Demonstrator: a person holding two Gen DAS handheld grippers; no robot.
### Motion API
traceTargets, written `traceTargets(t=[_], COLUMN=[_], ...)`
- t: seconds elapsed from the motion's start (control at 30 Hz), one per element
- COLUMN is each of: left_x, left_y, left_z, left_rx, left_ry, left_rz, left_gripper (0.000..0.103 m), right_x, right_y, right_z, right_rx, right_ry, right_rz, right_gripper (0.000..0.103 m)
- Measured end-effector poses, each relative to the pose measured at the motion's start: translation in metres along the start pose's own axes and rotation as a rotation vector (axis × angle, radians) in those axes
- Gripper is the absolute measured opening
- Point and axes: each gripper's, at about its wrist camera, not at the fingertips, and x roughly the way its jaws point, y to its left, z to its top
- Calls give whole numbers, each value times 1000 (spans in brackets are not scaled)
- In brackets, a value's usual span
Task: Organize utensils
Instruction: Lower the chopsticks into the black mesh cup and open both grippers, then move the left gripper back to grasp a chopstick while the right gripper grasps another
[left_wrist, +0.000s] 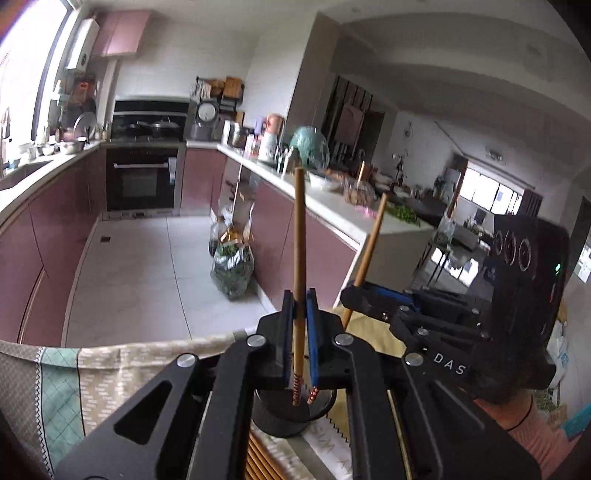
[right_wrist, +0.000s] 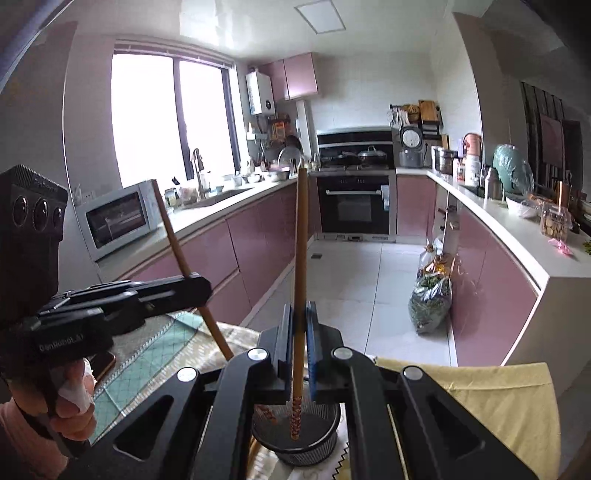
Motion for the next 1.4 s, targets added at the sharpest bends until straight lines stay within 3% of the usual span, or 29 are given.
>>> traceTargets(t=[0.23, 0.37, 0.4, 0.53, 0.63, 0.7, 0.77, 1.07, 1.23, 1.4], left_x=[46, 67, 69, 71, 64, 54, 48, 42, 29, 25], left_y=[13, 35, 38, 45, 56, 60, 63, 86, 86, 87], left_z=[-25, -44, -45, -65, -76, -83, -89, -117, -152, -189], left_rx=[-21, -40, -49, -57, -67, -61, -67, -147, -141, -157], left_ry=[185, 238, 248, 241, 210, 175, 163, 220, 283, 385], left_rz=[7, 17, 12, 16, -4, 1, 9, -16, 42, 88], left_gripper=[7, 8, 10, 13, 25, 39, 41, 44, 46, 46], right_x=[35, 47, 48, 46, 33, 26, 24, 21, 24, 49], right_y=[-1, -6, -8, -21, -19, -15, -15, -26, 12, 51], right_z=[-21, -35, -39, -54, -65, -71, -73, -99, -137, -162], right_rx=[20, 39, 48, 107, 115, 98, 89, 193, 140, 65], right_ry=[146, 188, 192, 199, 169, 155, 157, 181, 306, 415], right_rz=[12, -11, -18, -9, 24, 25, 6, 67, 153, 154], right_gripper=[7, 25, 25, 26, 29, 34, 41, 41, 41, 40])
